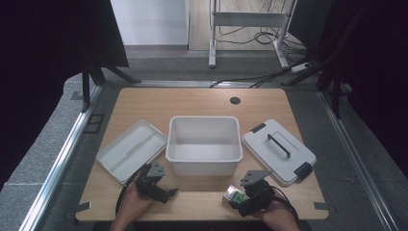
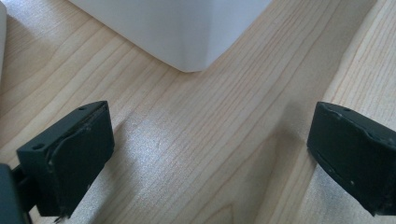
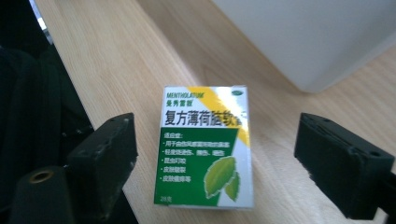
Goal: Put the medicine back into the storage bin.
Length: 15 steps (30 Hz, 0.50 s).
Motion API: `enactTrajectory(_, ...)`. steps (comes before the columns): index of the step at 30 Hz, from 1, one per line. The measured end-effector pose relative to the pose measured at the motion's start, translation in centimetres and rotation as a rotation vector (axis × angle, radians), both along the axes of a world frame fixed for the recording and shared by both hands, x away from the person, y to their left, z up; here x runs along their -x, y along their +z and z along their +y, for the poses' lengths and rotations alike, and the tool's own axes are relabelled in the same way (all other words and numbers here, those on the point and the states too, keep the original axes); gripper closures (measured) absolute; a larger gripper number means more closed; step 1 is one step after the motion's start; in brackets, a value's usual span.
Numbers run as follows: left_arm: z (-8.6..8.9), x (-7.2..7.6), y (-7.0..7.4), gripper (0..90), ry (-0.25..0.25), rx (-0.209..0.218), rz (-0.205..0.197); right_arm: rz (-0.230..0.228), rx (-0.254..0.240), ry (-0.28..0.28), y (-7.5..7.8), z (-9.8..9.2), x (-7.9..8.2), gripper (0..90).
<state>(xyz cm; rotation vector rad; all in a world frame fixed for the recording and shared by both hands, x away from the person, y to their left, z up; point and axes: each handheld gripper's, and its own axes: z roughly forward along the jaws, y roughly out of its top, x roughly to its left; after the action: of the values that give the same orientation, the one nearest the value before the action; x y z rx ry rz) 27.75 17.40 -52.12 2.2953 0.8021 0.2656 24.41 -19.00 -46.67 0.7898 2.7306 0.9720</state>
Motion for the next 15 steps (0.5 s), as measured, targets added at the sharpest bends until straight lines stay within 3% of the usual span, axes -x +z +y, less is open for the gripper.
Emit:
enactTrajectory(5, 0.0, 0.0, 0.0, 1.3, 0.003, 0.004, 0.0, 0.013, 0.049, 0.013, -1.0, 0.6, 0.1, 26.1)
enactTrajectory(8, 0.0, 0.0, 0.0, 1.4, 0.004, 0.004, 0.0, 0.014, 0.074, 0.025, -1.3, 0.8, 0.2, 41.9)
enactTrajectory(13, 0.0, 0.0, 0.0, 1.5, 0.002, 0.002, 0.0, -0.004, 0.107, 0.03, -0.8, 1.0, 0.4, 44.5)
enactTrajectory(15, 0.0, 0.0, 0.0, 1.5, 0.002, 0.003, 0.0, 0.003, 0.1, 0.034, -0.4, 1.0, 0.4, 44.6)
